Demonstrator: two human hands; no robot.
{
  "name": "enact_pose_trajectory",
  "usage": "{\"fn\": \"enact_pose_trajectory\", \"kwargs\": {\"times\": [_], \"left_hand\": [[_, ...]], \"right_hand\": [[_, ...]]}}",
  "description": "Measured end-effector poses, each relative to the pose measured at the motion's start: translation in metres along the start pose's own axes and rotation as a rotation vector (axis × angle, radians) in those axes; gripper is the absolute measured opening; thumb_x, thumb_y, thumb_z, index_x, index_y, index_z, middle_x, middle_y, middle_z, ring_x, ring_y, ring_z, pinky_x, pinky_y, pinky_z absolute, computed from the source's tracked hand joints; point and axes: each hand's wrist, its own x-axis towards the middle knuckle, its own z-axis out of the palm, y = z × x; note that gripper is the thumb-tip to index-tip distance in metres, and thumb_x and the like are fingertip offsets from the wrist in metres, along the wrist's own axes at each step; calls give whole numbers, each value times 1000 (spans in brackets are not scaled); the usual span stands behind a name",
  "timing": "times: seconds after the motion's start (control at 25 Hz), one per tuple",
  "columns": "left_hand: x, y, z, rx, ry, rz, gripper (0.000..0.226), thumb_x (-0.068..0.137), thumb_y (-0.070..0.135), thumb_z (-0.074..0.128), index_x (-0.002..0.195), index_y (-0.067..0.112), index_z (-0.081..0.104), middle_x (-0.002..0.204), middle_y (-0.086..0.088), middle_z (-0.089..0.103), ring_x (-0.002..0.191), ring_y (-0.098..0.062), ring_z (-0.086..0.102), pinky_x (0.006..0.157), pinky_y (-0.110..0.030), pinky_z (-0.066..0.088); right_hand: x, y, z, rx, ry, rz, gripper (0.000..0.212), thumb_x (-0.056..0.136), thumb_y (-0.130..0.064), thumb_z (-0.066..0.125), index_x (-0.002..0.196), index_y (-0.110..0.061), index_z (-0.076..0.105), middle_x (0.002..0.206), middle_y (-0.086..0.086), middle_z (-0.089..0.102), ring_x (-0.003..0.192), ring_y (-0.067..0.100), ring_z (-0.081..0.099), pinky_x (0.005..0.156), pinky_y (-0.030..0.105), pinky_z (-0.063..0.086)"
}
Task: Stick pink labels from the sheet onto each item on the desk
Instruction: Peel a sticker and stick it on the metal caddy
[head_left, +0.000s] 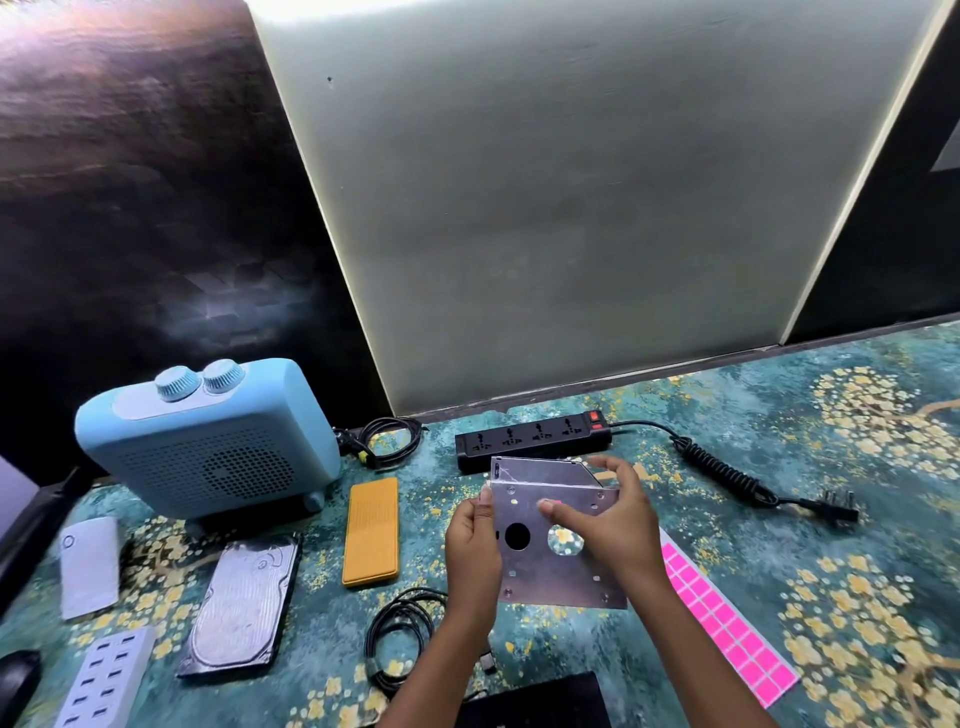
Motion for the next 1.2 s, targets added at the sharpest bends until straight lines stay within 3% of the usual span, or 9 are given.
{"fn": "enact_pose_trajectory", "kwargs": {"times": [0.2,0.32,0.44,0.68,0.76,0.84,1.0,1.12,1.2], "left_hand": [[7,-4,-3,-13,20,-25,29,97,27,42,80,11,60,85,-15,65,81,-28,60,73,-41,50],[13,-9,-6,26,34,-41,31,96,29,43,84,6,58,85,-19,62,80,-29,58,71,-42,49],[16,-8,-8,80,47,-2,39,95,33,43,92,-4,54,82,-17,57,76,-24,53,66,-39,46],[25,1,-9,125,137,31,36,92,36,44,78,4,48,66,-10,42,62,-18,38,53,-28,34],[24,1,-7,153,126,83,36,88,39,49,72,7,48,60,-5,43,57,-18,38,53,-29,33],[22,-2,-2,272,84,218,30,86,36,59,70,12,54,61,-1,54,54,-15,46,54,-28,39],[22,-14,3,620,-43,507,31,79,45,55,73,16,62,73,5,61,70,-8,56,65,-24,46],[24,-23,0,738,-239,497,21,84,26,53,98,17,67,97,4,61,92,-6,56,83,-18,45],[24,-32,-3,788,-295,454,28,85,17,52,111,17,64,108,3,58,103,-8,53,93,-19,42]], "right_hand": [[6,2,0,56,-98,22,45,68,-10,77,103,-24,53,96,-7,54,79,3,51,64,24,40],[16,14,3,70,-168,70,45,75,-6,70,112,-24,52,117,1,51,105,17,50,81,26,37],[20,20,9,52,-195,65,45,78,-13,69,117,-24,50,112,2,55,96,19,54,77,29,41],[20,21,27,67,-112,36,34,79,-16,68,110,-22,55,106,-2,52,96,19,54,71,26,45],[21,21,29,23,-59,-13,26,79,-17,68,103,-24,60,106,0,53,93,19,55,75,28,44],[20,15,33,101,-145,-2,12,84,-17,62,91,-27,64,99,0,60,87,17,59,73,27,47],[21,9,39,410,-318,251,32,94,-20,42,73,-17,66,70,3,66,71,17,62,64,28,52],[28,23,33,440,-338,348,26,91,-22,48,70,-15,62,63,1,60,57,11,59,56,26,48],[37,41,31,350,-325,367,18,91,-13,49,80,-14,62,72,5,63,64,16,60,59,30,48]]}}
